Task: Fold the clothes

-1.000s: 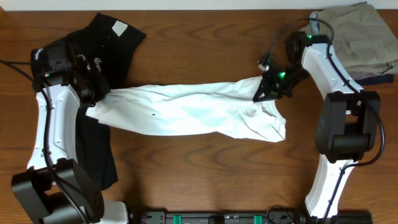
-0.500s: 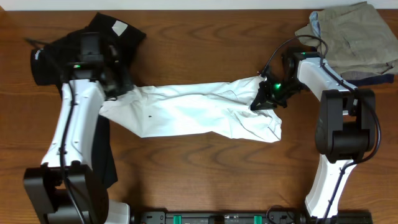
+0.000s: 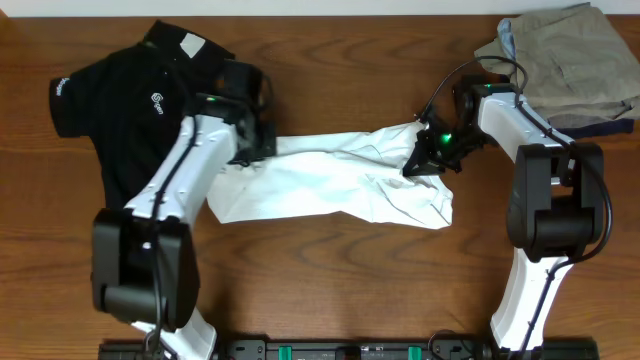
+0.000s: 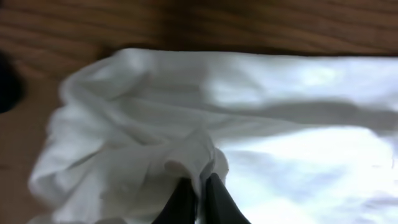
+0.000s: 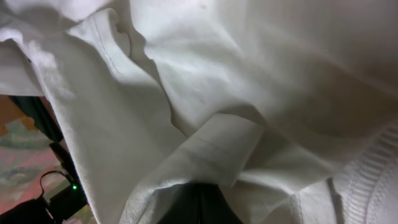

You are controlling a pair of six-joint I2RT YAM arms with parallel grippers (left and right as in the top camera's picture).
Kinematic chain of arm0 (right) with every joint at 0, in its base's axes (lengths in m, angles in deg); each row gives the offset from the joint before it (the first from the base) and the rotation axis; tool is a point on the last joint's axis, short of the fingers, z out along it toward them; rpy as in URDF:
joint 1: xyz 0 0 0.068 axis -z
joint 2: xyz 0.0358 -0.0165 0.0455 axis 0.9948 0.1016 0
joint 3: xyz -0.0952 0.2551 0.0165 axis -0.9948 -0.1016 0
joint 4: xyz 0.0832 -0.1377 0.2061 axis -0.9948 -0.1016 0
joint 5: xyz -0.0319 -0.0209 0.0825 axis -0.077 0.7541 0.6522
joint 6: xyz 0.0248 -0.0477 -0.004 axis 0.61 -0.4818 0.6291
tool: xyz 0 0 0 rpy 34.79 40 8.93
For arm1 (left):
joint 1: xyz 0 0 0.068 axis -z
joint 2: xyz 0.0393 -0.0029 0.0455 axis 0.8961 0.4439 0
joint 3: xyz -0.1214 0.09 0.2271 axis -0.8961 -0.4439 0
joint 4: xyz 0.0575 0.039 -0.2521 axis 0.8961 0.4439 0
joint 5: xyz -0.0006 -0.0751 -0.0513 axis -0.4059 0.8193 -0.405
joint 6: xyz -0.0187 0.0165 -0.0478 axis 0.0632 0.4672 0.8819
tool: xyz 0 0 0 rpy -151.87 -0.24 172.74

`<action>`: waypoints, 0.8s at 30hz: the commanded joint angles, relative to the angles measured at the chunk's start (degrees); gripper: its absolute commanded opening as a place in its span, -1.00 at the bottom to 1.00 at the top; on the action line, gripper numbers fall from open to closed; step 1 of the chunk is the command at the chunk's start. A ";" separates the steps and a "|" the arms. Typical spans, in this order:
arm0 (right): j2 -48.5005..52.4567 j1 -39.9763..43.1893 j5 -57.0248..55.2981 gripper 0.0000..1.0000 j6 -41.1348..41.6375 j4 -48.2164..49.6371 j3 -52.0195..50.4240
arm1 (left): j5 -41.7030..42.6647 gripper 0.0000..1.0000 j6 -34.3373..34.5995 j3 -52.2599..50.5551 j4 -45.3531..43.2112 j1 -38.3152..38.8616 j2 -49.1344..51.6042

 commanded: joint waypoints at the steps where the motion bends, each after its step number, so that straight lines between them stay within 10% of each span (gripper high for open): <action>1: -0.68 -0.35 1.16 -0.97 0.76 0.22 -0.15 | -0.22 -0.88 1.68 1.42 -1.79 3.02 0.87; 9: -0.68 -0.35 1.16 -0.97 0.76 0.17 -0.15 | -0.22 -0.87 3.50 1.42 -5.62 7.67 0.90; 17: -0.68 -0.35 1.16 -0.97 0.59 0.17 -0.15 | -0.24 0.31 0.55 1.55 -5.14 10.71 0.68; 24: -0.68 -0.35 1.16 -0.97 -0.31 -0.72 -0.15 | -0.66 0.40 -3.28 11.19 12.68 2.93 -1.20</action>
